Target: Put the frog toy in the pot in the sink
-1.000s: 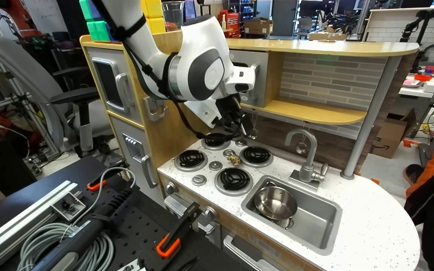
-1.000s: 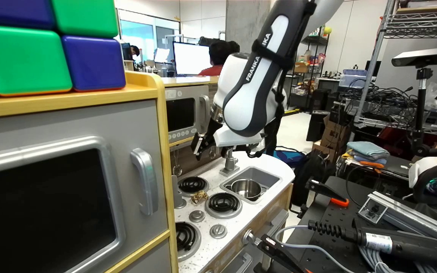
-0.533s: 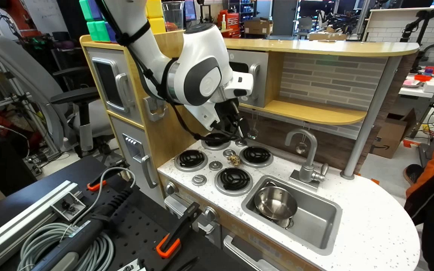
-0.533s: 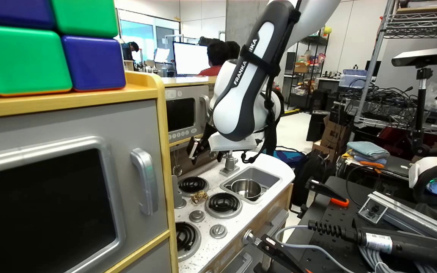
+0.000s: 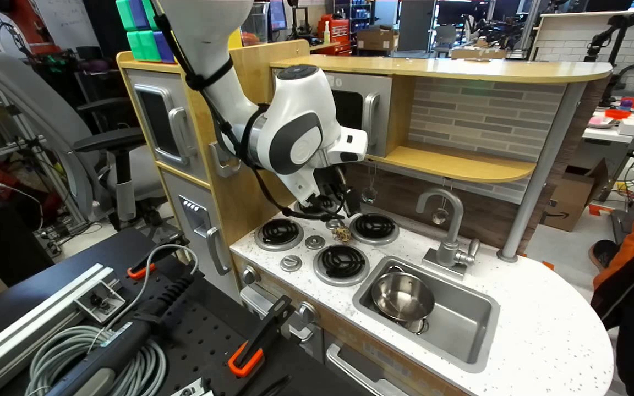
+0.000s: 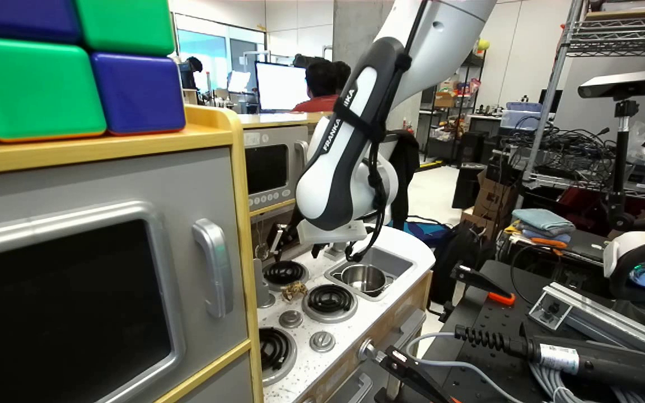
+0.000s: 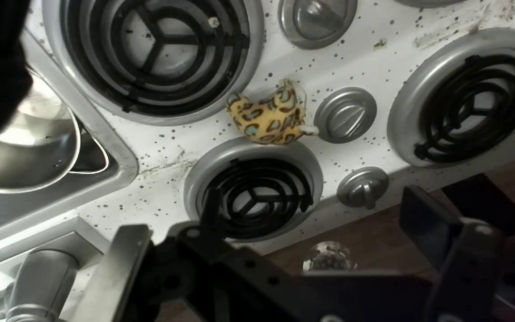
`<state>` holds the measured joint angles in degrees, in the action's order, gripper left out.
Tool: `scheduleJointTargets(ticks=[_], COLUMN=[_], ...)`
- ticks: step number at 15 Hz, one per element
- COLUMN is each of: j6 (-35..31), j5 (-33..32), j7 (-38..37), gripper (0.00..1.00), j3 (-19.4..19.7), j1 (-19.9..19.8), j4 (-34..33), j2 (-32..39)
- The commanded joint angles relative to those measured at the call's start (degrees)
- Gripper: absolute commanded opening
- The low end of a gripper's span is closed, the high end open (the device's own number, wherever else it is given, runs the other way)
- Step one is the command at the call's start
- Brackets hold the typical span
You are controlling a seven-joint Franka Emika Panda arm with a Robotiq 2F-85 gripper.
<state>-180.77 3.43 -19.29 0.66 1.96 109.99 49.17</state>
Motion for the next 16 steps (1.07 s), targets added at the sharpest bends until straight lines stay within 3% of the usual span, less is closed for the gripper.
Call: scheduleJointTargets(ticks=[1, 6, 12, 16], j6=[1.5, 5.8, 18.5, 20.6], j5=[3.6, 5.6, 6.2, 5.7], j7=[1.5, 0.2, -4.9, -6.5], gripper=[1.00, 1.00, 1.00, 1.00], j3=[-0.3, 0.7, 5.5, 6.6], j1=[0.8, 2.6, 6.4, 6.5], j4=[-8.0, -15.0, -19.8, -22.2], j2=[6.4, 11.5, 13.4, 14.7])
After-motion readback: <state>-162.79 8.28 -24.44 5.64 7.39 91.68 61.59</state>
